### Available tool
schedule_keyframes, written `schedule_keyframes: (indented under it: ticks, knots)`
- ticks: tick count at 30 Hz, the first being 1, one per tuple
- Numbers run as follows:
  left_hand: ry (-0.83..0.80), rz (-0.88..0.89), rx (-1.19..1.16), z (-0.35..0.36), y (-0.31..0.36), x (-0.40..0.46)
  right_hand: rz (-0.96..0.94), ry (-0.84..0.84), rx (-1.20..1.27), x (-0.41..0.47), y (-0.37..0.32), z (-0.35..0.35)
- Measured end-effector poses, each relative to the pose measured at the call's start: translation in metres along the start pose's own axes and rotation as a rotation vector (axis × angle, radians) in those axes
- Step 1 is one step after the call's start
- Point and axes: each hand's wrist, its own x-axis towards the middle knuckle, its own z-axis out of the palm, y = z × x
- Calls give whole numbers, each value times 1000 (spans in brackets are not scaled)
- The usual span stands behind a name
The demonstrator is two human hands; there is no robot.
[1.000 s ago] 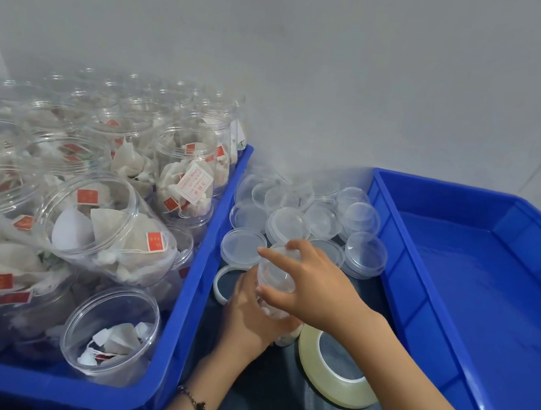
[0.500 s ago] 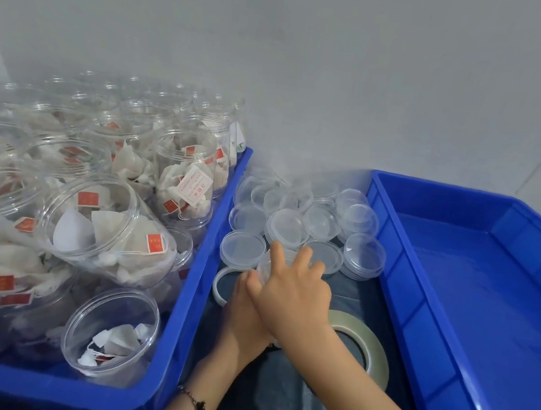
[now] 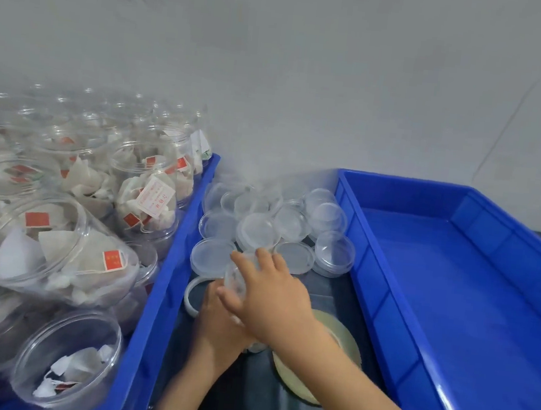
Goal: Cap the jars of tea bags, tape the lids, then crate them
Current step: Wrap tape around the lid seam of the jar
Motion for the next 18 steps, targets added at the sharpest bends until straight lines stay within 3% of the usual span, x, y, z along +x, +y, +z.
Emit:
schedule_keyframes:
  ticks: [3,6,9,11,12,14,16,18]
  knots:
    - [101,90,44,-1,5,-2,120,185,-150,-4,-20,2]
    - [164,287,156,0,8,-4,227,134,-174,2,-29,5]
    - [64,146,135,-1,8,2,315,-15,-335,13,-39,4]
    - [-38,104,239,4,13,10,328,-149,-390,19,-40,-8]
    - [-44,68,293,6,13,14,290,-227,-388,22,-38,-18]
    - [18,-86,164,4,15,11,166,-347,-283,24,-27,-35]
    - [41,-86,7,1,10,2,68,-353,-208,19,-16,-55]
    - [11,-65,-75,1,2,-1,83,-258,-174,13,-6,-65]
